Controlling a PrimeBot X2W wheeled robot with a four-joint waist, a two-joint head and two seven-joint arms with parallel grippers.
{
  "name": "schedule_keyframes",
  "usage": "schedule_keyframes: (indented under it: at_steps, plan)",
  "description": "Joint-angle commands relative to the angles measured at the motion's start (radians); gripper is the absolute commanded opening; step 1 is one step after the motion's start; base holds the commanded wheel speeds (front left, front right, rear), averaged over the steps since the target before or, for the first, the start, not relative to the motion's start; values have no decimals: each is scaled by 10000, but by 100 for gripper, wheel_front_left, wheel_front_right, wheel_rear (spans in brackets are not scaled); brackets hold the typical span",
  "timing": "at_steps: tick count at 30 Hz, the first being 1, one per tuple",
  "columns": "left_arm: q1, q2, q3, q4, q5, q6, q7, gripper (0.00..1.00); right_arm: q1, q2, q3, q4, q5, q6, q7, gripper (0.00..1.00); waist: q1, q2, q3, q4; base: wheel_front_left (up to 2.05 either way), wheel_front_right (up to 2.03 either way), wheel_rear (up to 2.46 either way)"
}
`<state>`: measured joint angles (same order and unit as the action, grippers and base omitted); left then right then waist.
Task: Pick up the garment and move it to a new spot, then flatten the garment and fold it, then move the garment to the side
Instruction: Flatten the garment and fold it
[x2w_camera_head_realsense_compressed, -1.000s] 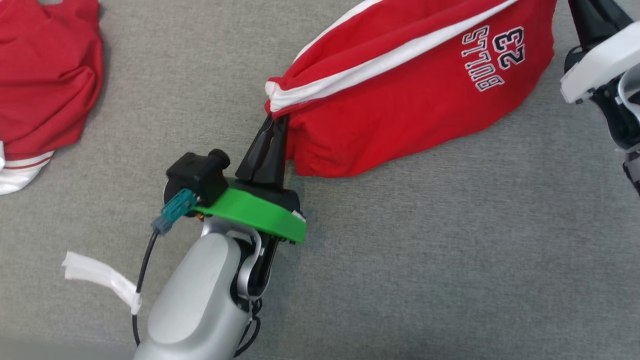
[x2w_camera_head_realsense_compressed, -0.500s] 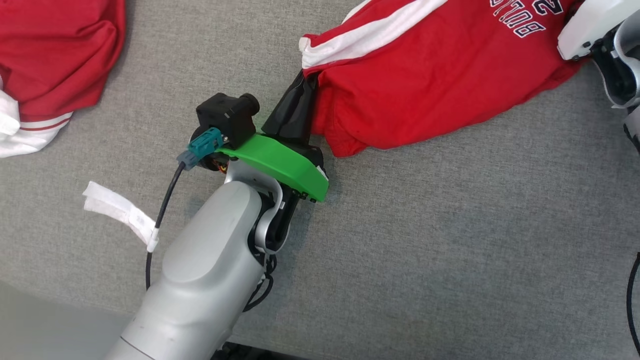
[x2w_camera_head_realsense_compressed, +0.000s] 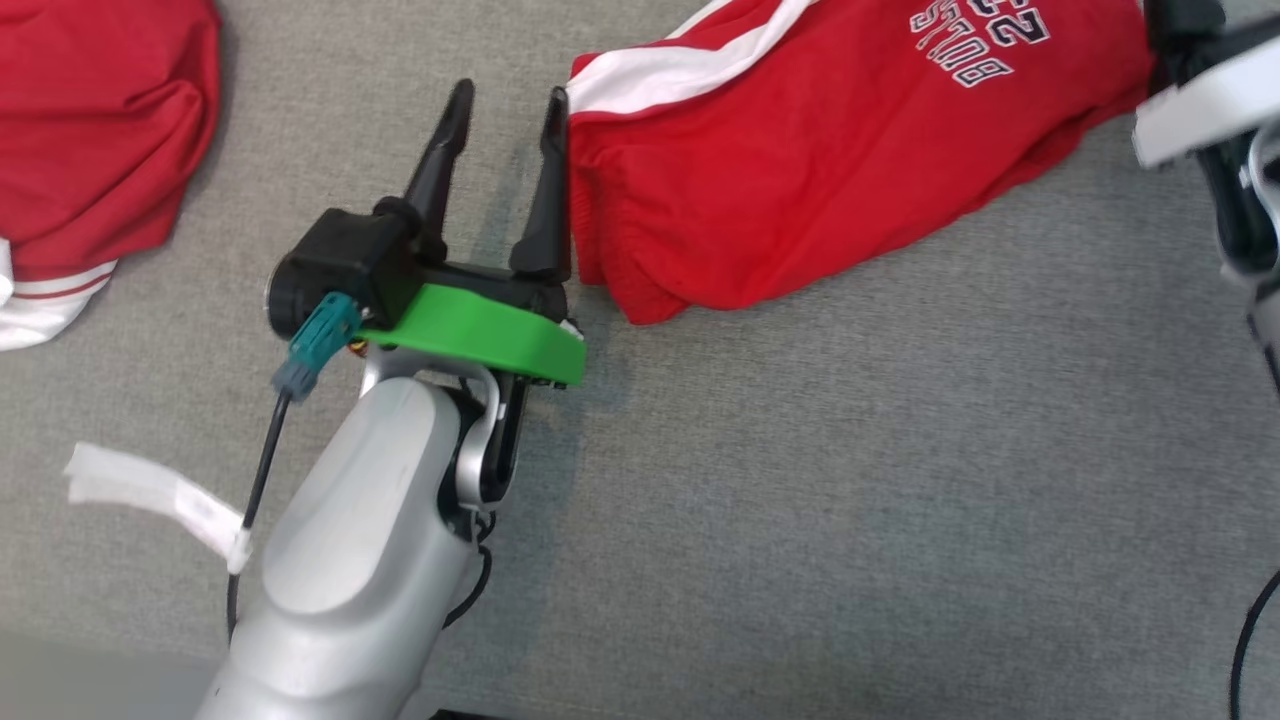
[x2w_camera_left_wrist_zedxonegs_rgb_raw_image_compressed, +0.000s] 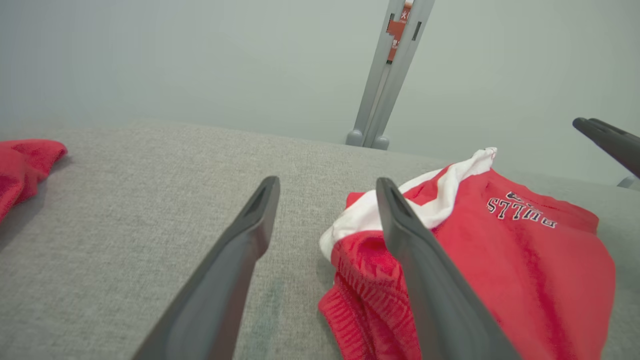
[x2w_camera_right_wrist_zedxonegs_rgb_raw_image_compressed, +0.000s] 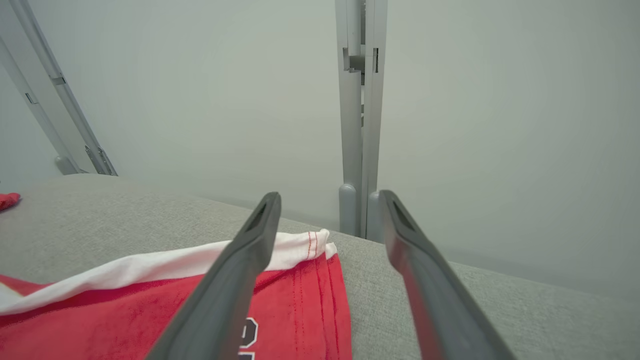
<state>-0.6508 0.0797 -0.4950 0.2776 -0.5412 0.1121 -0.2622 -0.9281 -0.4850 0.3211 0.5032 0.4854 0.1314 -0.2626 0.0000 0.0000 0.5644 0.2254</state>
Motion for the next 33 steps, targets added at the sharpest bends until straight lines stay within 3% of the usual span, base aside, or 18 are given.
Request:
schedule_keyframes:
  at_steps: [1,6,11,19,33]
  plan:
    - [356,102,223,-307,389,52,-28,100,644,173,-427,-568,-363,-14,-25,100,0,0,-372,-404,0,0,0]
    - [890,188,955,-967,1384,80,-31,100,2399,896,-1701,-2265,-1139,-14,-28,100,0,0,-795,-932,0,0,0]
    - [1284,329,1612,-937,1872,95,-22,100,3853,1594,-2334,-3369,-1609,-14,-27,100,0,0,-1269,-1494,0,0,0]
    - [2051,577,2219,-571,2259,-47,-23,100,5869,2519,-2696,-4160,-1905,-14,-28,100,0,0,-1989,-2185,0,0,0]
    - [3590,335,2893,-361,2593,-254,-22,100,7730,3014,-2597,-4697,-2111,-14,-19,100,0,0,-2991,-2467,0,0,0]
